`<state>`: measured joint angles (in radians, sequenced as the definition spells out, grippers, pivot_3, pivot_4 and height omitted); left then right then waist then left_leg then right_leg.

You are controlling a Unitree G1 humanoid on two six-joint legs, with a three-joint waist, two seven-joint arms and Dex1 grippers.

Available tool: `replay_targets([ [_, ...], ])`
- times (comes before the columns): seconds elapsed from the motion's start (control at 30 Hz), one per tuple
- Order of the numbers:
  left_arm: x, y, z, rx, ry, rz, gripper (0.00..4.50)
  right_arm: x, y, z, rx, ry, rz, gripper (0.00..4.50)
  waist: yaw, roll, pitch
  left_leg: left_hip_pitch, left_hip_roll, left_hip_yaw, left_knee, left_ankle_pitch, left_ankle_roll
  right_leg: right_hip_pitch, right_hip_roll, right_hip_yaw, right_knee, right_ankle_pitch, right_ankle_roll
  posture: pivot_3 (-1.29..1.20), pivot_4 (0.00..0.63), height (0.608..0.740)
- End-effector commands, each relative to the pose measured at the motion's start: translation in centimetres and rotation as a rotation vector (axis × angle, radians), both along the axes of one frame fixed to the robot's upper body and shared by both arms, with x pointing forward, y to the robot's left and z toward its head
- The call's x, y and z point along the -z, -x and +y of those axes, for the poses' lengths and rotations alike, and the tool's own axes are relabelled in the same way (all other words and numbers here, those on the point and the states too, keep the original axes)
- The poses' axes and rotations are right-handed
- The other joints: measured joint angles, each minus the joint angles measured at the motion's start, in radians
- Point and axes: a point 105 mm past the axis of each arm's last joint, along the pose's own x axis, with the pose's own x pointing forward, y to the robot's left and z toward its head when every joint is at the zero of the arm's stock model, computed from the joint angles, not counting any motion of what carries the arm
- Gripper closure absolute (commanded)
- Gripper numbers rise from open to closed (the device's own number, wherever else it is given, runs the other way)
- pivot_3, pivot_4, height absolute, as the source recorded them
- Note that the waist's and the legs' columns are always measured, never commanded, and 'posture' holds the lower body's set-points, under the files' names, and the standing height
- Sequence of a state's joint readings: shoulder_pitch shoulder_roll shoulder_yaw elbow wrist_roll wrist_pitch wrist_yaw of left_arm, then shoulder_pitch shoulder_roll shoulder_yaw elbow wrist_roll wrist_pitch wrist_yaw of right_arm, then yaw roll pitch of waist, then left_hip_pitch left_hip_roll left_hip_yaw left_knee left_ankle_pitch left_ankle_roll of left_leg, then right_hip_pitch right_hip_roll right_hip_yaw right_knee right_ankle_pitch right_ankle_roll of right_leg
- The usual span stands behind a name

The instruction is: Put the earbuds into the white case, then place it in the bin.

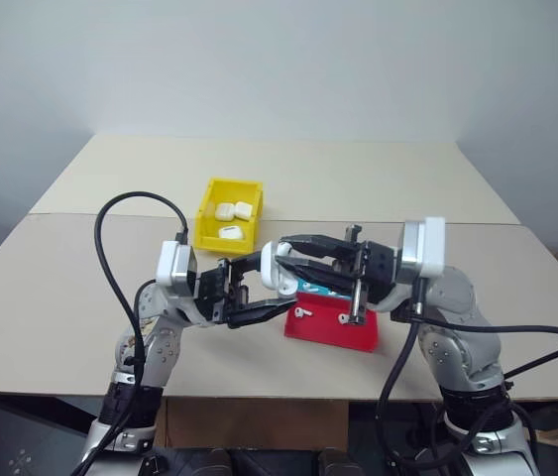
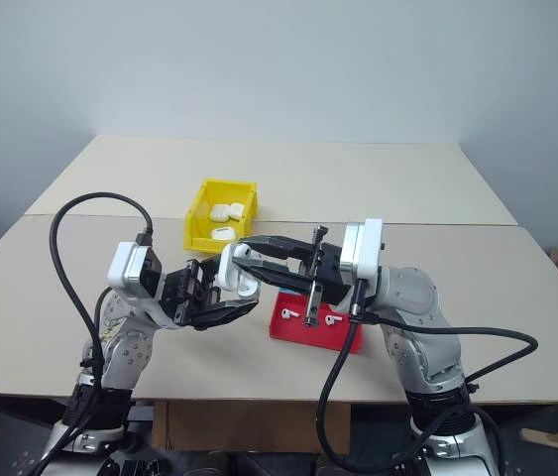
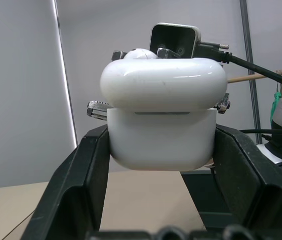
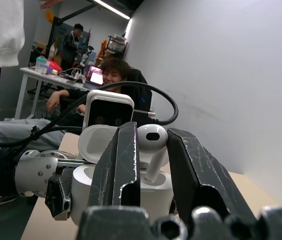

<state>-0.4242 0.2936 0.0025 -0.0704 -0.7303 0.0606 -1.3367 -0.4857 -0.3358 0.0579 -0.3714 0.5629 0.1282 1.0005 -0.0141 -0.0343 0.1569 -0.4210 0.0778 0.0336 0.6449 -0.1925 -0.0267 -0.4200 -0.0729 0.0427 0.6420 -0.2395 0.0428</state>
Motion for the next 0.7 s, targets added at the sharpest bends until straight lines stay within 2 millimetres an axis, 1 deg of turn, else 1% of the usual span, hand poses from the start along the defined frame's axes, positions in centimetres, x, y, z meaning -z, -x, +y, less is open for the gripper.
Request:
replay_targets([
  [0.03,-0.8,0.4,-0.1,-0.008,0.020,-0.055,1.72,-0.1,0.3,-0.1,0.003,0.004,-0.032,3.73,0.000,0.000,0.000,0.000,0.000,0.000,0.000,0.000,0.000,0.000,0.000,0.000,0.000,0.000,0.000,0.00,0.150,0.740],
  [0.17,-0.6,0.7,0.0,0.007,0.009,-0.054,1.72,0.2,0.2,-0.1,0.016,0.021,-0.039,3.73,-0.001,0.000,0.000,0.000,0.000,0.000,0.000,0.000,0.000,0.000,0.000,0.000,0.000,0.000,0.000,0.00,0.150,0.740],
  [0.7,-0.4,0.5,-0.2,0.004,0.002,-0.061,1.72,1.3,-0.3,0.1,0.055,0.083,-0.052,3.73,0.000,0.000,0.000,0.000,0.000,0.000,0.000,0.000,0.000,0.000,0.000,0.000,0.000,0.000,0.000,0.00,0.150,0.740],
])
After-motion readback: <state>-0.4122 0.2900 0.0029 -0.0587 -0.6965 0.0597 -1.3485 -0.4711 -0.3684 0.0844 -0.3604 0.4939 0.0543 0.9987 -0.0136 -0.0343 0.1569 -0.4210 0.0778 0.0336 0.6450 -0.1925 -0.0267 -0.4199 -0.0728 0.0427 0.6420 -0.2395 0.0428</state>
